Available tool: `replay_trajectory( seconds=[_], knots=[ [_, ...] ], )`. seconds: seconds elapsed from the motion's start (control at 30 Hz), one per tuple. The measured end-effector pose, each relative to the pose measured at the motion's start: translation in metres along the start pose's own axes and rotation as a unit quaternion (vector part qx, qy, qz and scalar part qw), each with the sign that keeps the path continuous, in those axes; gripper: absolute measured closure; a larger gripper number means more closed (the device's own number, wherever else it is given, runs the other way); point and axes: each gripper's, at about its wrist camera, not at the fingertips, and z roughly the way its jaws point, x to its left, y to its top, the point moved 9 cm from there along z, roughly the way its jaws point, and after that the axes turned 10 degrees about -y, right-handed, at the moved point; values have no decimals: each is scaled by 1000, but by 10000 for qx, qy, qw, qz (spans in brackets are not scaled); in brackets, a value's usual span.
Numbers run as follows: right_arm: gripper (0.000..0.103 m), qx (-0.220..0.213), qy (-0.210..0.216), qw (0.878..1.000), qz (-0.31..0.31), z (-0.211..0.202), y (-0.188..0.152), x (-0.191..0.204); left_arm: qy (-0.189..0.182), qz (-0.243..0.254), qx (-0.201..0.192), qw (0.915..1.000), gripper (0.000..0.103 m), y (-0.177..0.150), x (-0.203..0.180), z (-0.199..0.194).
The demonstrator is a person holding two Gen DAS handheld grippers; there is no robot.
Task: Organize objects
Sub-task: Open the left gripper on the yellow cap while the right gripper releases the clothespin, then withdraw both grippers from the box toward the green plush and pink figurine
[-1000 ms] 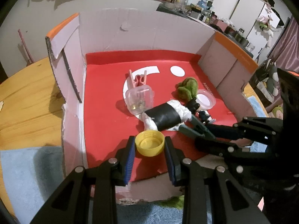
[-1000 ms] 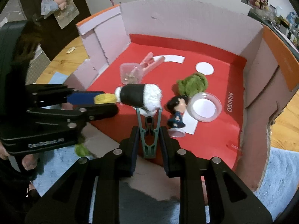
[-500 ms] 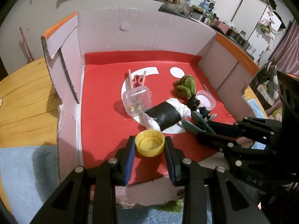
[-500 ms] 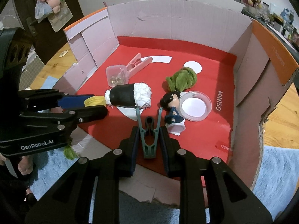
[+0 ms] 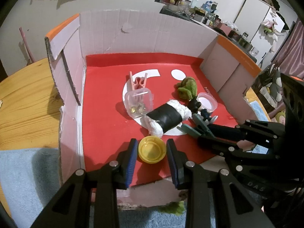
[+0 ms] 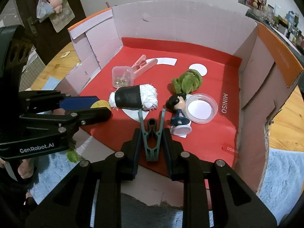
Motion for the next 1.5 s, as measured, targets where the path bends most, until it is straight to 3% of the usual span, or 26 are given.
replay_trajectory(
  seconds=[1.3, 1.4, 1.43, 1.5],
  knots=[
    [78, -263, -6, 9996, 63, -26, -5, 13, 66, -53, -349, 9994, 51, -9, 3, -37],
    [66, -282, -12, 9996, 45, -28, -5, 14, 72, -55, -364, 9993, 51, -9, 3, -38],
    [52, -295, -19, 9996, 49, -29, -6, 13, 71, -55, -371, 9993, 51, -9, 3, -39],
    [49, -382, -54, 9992, 82, -33, -5, 13, 75, -52, -395, 9992, 51, -9, 2, -40]
  ],
)
